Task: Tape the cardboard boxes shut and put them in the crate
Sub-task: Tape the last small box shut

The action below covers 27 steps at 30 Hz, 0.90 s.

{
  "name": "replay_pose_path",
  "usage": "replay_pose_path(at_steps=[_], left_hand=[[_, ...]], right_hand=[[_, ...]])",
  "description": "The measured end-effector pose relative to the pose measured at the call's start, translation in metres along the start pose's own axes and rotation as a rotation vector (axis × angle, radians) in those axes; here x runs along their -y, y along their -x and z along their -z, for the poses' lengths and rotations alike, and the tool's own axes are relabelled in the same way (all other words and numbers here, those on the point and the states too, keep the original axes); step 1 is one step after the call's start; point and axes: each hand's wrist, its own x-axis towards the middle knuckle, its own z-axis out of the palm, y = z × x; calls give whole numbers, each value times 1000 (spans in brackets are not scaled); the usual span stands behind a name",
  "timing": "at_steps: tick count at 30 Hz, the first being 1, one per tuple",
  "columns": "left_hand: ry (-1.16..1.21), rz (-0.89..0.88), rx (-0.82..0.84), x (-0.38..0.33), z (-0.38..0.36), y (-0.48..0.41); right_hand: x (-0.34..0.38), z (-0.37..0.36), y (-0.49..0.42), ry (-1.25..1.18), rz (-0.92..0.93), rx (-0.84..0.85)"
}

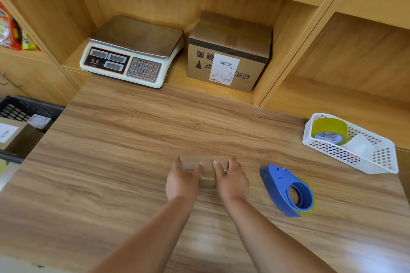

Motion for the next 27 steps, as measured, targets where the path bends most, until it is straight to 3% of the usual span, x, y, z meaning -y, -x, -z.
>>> replay_pose_path(at_steps=[12, 19, 22, 27], left_hand=[[25, -20, -33, -3, 1, 5], [-11, -24, -43, -4, 2, 3], [-30, -15, -45, -5, 2, 3], [80, -34, -48, -2, 2, 2]], right_hand=[[-3, -3, 0, 5, 7, -40], [10, -5, 3, 214, 36, -113], [18, -9, 4, 172, 60, -9], [20, -12, 3, 36, 2, -25]])
